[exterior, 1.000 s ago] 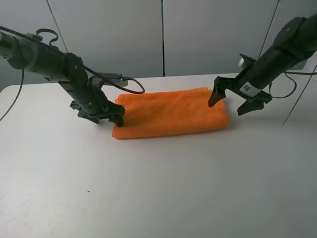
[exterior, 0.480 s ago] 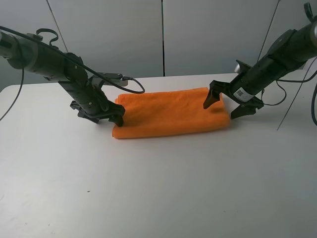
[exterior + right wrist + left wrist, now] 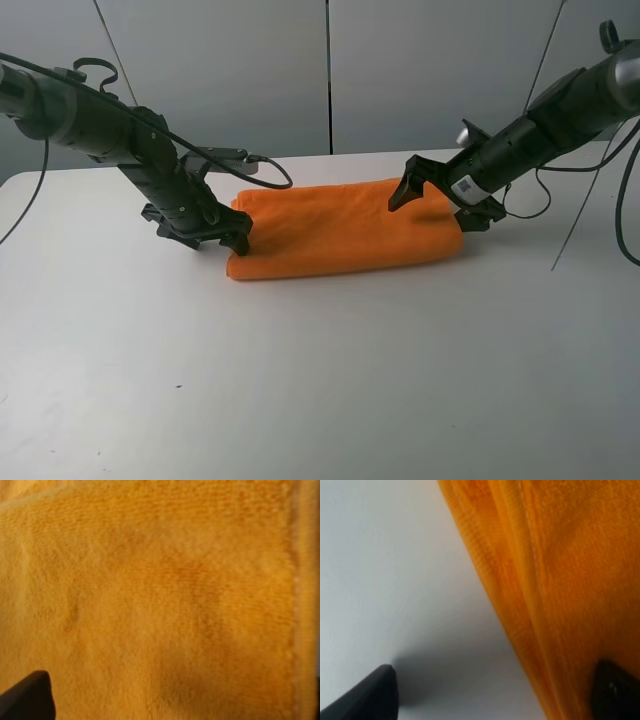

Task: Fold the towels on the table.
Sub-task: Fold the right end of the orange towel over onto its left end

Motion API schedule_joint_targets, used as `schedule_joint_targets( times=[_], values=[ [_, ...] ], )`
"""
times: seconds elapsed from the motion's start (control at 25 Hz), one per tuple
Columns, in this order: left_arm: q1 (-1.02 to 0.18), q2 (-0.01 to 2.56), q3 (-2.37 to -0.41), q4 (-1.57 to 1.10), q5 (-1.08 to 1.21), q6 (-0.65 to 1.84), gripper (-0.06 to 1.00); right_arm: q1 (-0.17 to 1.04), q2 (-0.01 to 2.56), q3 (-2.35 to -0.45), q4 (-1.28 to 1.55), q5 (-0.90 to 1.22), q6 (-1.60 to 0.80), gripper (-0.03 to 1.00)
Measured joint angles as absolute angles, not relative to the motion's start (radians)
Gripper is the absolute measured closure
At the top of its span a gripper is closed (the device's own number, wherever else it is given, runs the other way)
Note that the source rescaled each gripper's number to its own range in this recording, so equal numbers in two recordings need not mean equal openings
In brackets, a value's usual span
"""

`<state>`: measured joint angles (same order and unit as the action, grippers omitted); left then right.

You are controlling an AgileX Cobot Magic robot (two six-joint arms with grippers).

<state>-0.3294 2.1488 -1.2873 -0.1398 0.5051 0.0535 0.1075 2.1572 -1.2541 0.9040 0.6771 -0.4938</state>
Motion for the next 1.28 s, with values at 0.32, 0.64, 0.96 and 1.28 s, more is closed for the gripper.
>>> schedule_joint_targets(
  times=[0.32,0.64,0.96,1.28],
  values=[
    [-0.329,2.149,-1.287,-0.141,0.508,0.054,-0.05,0.162,2.157,-1.254,0.923,0.632,-0.508,-0.03],
    [-0.329,2.149,-1.287,-0.141,0.509,0.055,-0.05,0.165,2.158,-1.254,0.929,0.619,-0.516,-0.02],
    [-0.329,2.149,-1.287,-0.141,0.516,0.098,-0.05,0.169,2.166,-1.252,0.925,0.575,-0.537,0.89],
    [-0.329,2.149,-1.289,-0.106,0.537,0.170,-0.05,0.169,2.166,-1.252,0.925,0.640,-0.546,0.89]
  ],
)
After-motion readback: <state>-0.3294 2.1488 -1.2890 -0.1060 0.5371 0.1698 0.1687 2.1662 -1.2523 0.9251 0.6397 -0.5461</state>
